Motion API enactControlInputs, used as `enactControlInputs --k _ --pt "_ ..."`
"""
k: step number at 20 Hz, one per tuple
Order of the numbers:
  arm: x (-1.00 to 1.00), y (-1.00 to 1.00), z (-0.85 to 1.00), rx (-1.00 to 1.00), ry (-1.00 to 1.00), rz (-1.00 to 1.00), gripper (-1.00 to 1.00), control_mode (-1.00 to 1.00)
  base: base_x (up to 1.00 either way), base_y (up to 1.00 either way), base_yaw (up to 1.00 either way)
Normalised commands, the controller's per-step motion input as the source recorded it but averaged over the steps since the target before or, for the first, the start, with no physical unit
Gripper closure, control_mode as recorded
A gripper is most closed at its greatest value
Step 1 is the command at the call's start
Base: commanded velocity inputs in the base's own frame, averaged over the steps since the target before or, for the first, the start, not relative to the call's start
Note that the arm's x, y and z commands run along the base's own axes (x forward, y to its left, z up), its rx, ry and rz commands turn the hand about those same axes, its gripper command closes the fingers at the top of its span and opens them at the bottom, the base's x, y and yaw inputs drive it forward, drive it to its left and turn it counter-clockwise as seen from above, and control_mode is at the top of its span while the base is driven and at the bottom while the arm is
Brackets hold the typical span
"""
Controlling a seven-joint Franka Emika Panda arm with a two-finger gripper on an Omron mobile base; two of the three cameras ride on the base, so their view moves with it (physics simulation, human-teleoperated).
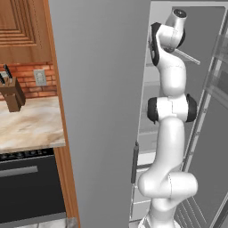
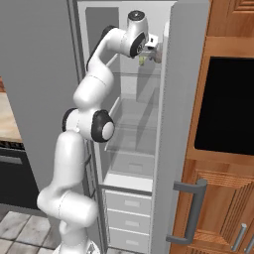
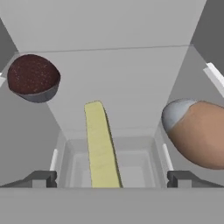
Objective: Pick the egg and butter from the fridge and place them by the bowl for mixing.
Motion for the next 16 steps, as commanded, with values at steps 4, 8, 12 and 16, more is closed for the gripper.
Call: enactControlInputs --k 4,8,12,16 --pt "0.02 0.03 -0.34 0.0 -0.12 -0.02 -1.0 -1.0 0.0 0.0 0.0" --pt "0.0 0.11 -0.41 0.0 -0.14 -0.02 -1.0 -1.0 0.0 0.0 0.0" --pt "0.0 0.17 -0.4 0.0 -0.08 -0.03 -1.0 -1.0 0.0 0.0 0.0" --pt "-0.01 0.19 -0.43 0.0 -0.03 -0.06 -1.0 -1.0 0.0 0.0 0.0"
